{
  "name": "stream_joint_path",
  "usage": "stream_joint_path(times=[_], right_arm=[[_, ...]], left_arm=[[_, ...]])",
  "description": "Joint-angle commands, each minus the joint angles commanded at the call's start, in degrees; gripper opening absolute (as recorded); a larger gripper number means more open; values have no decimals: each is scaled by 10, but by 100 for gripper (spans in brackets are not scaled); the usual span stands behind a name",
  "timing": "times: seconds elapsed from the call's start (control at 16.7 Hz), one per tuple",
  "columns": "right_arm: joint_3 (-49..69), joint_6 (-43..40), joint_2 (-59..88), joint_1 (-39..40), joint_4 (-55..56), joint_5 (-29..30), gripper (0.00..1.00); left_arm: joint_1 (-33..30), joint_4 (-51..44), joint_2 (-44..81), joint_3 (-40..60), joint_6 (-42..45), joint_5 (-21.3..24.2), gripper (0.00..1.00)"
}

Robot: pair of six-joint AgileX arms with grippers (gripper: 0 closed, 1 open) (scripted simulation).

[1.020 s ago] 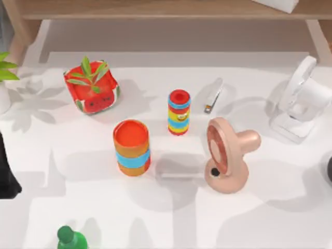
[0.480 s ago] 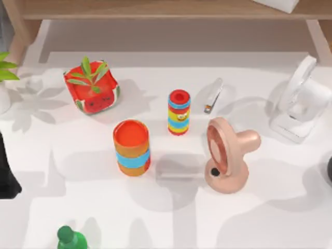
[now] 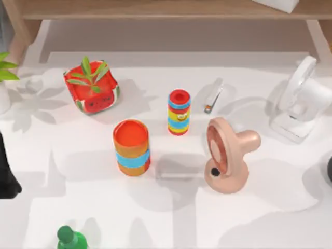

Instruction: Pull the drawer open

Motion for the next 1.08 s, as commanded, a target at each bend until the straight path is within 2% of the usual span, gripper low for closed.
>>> stream_joint_path(times=[0.24, 0.6, 1.08], right_arm=[[-71, -1, -31, -17, 41, -18, 0], [-83, 0, -37, -22, 51, -21, 0], [-214, 0, -89, -68, 127, -69, 0]], left_arm=[[0, 0, 0, 0, 0, 0, 100], [0, 0, 0, 0, 0, 0, 100], [0, 0, 0, 0, 0, 0, 100]])
